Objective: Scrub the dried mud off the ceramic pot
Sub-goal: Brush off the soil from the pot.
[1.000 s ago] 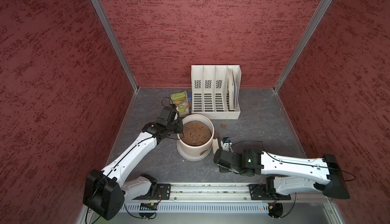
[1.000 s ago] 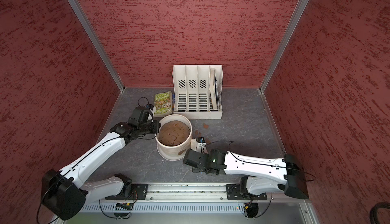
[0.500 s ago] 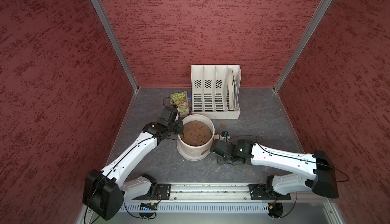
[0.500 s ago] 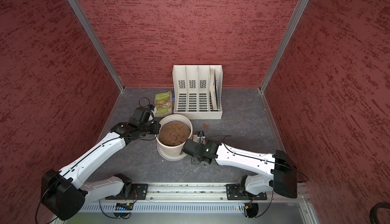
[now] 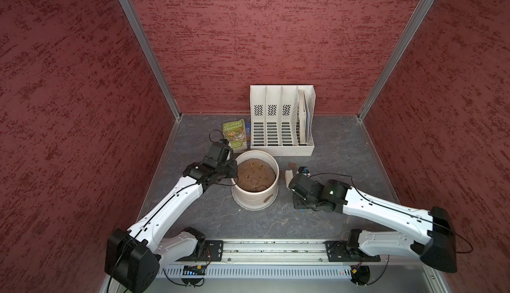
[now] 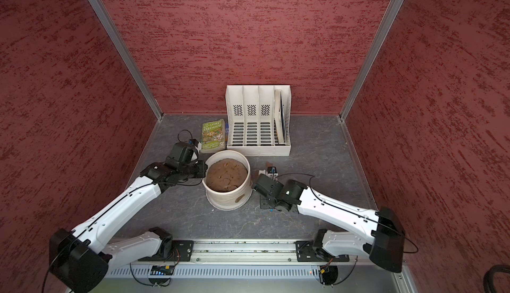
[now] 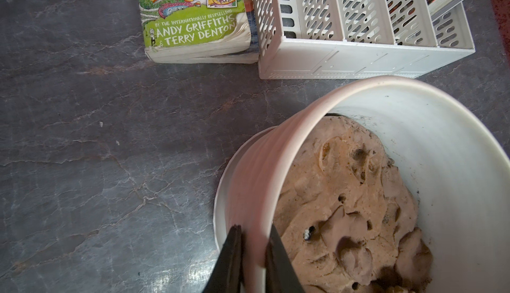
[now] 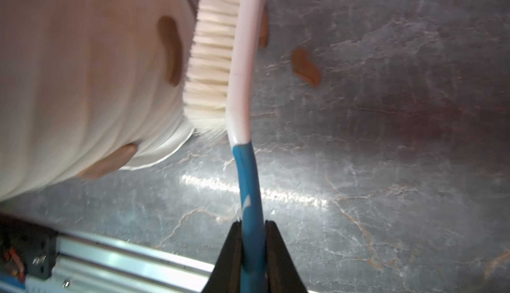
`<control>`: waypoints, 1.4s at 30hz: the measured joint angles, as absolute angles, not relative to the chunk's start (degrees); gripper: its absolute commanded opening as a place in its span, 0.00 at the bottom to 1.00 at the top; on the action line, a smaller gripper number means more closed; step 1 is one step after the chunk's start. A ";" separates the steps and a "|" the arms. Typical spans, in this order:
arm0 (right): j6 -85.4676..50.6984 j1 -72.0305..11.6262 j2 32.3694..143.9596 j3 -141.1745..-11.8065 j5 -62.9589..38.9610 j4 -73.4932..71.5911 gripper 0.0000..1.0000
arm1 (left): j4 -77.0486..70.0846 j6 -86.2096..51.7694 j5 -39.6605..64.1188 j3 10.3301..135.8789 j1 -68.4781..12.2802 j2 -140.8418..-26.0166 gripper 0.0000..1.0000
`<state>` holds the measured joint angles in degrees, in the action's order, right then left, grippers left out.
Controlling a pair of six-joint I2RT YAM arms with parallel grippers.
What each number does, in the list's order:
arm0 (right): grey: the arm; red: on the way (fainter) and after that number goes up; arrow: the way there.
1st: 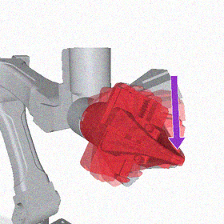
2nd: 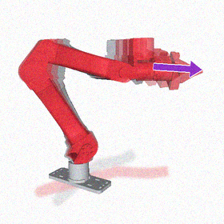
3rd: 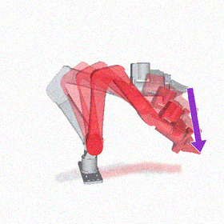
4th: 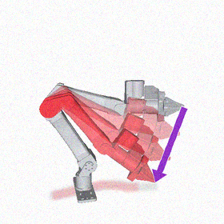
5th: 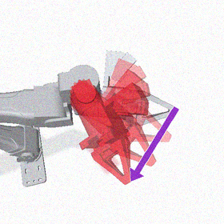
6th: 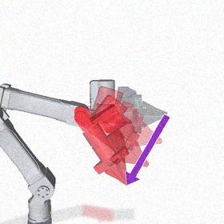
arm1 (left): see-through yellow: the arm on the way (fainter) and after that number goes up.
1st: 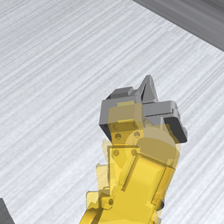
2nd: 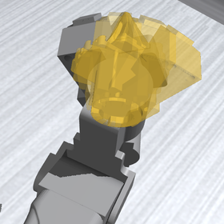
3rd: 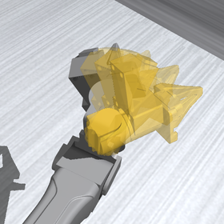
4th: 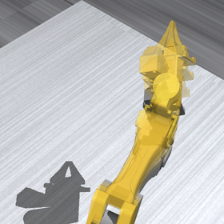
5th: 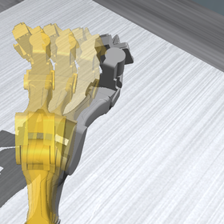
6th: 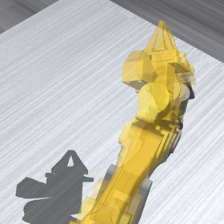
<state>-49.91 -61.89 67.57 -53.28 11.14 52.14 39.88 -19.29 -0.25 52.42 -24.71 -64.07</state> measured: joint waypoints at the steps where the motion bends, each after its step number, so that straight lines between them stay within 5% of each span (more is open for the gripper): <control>1: -50.13 -63.59 66.76 -53.28 11.18 52.25 0.00 | 40.14 -19.33 -0.34 52.42 -24.71 -63.94 0.00; 7: -53.60 -72.18 65.41 -51.94 11.46 52.49 0.00 | 40.64 -19.75 -0.34 52.42 -24.38 -63.72 0.00; 15: -54.61 -73.17 73.30 -52.64 11.81 52.05 0.00 | 40.80 -19.51 -0.25 52.51 -24.38 -63.75 0.00; 36: -47.05 -55.46 81.25 -55.68 9.41 47.27 0.00 | 46.22 -15.51 -3.51 53.69 -23.59 -62.70 0.00; 42: -45.91 -58.41 75.77 -54.63 9.13 46.87 0.00 | 46.19 -15.55 -2.83 53.69 -23.22 -62.72 0.00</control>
